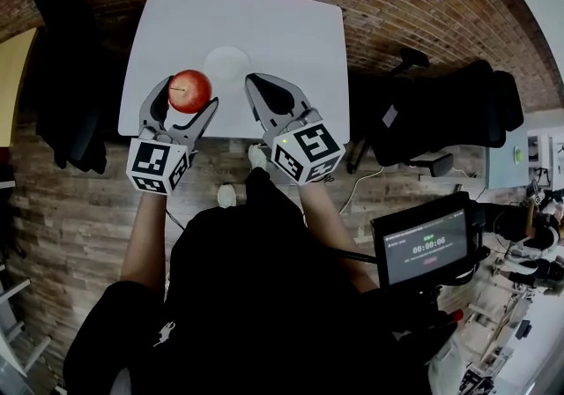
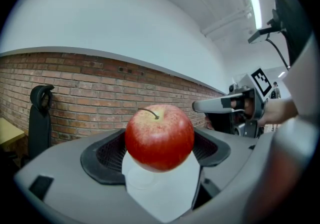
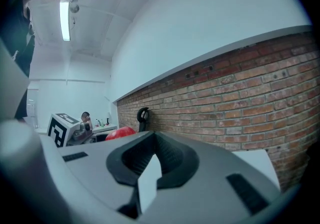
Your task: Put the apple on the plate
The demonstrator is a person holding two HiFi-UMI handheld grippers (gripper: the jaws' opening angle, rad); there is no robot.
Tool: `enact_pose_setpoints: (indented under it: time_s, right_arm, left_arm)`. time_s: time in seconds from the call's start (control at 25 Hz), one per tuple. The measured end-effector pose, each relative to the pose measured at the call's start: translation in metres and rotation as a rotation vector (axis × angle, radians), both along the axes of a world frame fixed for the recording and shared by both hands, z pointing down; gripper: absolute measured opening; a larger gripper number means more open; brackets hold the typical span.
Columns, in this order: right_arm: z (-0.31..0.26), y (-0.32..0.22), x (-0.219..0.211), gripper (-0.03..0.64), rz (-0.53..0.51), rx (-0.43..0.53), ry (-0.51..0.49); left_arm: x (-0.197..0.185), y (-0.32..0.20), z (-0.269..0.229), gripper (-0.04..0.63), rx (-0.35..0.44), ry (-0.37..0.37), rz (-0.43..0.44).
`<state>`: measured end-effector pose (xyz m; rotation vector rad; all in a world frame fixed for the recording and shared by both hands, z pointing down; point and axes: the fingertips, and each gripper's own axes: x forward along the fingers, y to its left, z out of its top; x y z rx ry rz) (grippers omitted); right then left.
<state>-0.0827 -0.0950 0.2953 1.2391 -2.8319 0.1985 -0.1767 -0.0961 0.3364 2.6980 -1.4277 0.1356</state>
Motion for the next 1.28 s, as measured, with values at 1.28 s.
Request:
enact_pose_setpoints:
  time_s: [1.28]
  right_arm:
    - [0.062,-0.137,0.062,0.003,-0.134,-0.121,0.023]
  left_arm:
    - [0.072,-0.125,0.057,0.405,-0.108,-0.007,-0.065]
